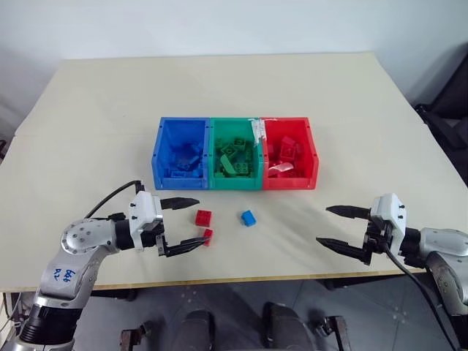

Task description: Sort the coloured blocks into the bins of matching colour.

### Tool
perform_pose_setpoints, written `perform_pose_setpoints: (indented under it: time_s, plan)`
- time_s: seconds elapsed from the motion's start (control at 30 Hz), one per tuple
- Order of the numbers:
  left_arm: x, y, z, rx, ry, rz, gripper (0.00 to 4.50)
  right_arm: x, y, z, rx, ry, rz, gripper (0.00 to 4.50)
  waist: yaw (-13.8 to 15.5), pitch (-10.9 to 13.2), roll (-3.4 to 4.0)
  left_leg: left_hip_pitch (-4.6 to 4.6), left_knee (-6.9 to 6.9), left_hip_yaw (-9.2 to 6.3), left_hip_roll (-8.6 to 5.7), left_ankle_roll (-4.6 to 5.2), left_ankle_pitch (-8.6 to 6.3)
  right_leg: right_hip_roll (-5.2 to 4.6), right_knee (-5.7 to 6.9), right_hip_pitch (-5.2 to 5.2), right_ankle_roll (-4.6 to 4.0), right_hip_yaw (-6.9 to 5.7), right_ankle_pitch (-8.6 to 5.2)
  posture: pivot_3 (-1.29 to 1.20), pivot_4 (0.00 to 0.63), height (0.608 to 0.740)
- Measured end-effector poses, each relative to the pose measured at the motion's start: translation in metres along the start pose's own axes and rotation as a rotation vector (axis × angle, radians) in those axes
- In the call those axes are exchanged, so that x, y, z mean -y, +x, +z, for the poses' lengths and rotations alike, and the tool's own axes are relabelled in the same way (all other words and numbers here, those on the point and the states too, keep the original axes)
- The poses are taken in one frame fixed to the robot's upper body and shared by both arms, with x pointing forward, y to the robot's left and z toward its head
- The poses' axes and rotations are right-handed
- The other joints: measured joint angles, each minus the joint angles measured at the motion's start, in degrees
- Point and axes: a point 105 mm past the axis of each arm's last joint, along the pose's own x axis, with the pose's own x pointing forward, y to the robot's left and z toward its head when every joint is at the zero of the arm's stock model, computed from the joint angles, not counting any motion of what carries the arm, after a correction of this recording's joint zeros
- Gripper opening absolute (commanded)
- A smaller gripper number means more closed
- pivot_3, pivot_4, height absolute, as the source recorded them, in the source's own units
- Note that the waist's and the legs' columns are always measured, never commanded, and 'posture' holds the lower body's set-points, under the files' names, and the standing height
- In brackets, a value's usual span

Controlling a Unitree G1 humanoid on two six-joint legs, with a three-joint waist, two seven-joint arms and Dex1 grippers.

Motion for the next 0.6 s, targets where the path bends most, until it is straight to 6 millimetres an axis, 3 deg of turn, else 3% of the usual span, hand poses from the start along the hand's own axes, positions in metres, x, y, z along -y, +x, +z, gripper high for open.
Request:
perform_pose_setpoints:
  time_s: [0.2,0.33,0.5,0.6]
  plan:
    - [-0.001,-0.005,-0.007,-0.011,-0.003,0.02,4.5,-0.023,0.053,0.016,0.063,0.016,0.073,4.48,0.3,0.0,0.0,-0.09,0.06,-0.02,0.08,-0.06,-0.05,0.08,-0.02,-0.07,-0.05,0.02,0.02,0.0,0.15,0.74]
    - [0.006,-0.026,-0.022,-0.053,-0.081,0.084,4.5,-0.038,0.092,0.009,0.033,0.064,0.085,4.48,0.3,0.0,-0.01,-0.13,0.05,-0.03,0.09,-0.08,-0.11,0.08,-0.03,-0.12,-0.08,0.02,0.0,0.0,0.15,0.74]
    - [0.013,-0.044,-0.02,-0.076,-0.076,0.157,4.5,-0.039,0.124,0.007,0.003,0.04,0.054,4.48,0.4,0.0,-0.03,-0.15,0.13,-0.05,0.08,-0.06,-0.12,0.08,-0.01,-0.09,-0.08,0.02,0.0,0.0,0.15,0.74]
    - [0.017,-0.053,-0.026,-0.097,-0.093,0.2,4.5,-0.037,0.133,0.006,-0.009,0.03,0.045,3.83,0.3,0.0,-0.03,-0.14,0.08,-0.04,0.1,-0.07,-0.14,0.08,-0.02,-0.11,-0.1,0.02,-0.01,0.0,0.15,0.74]
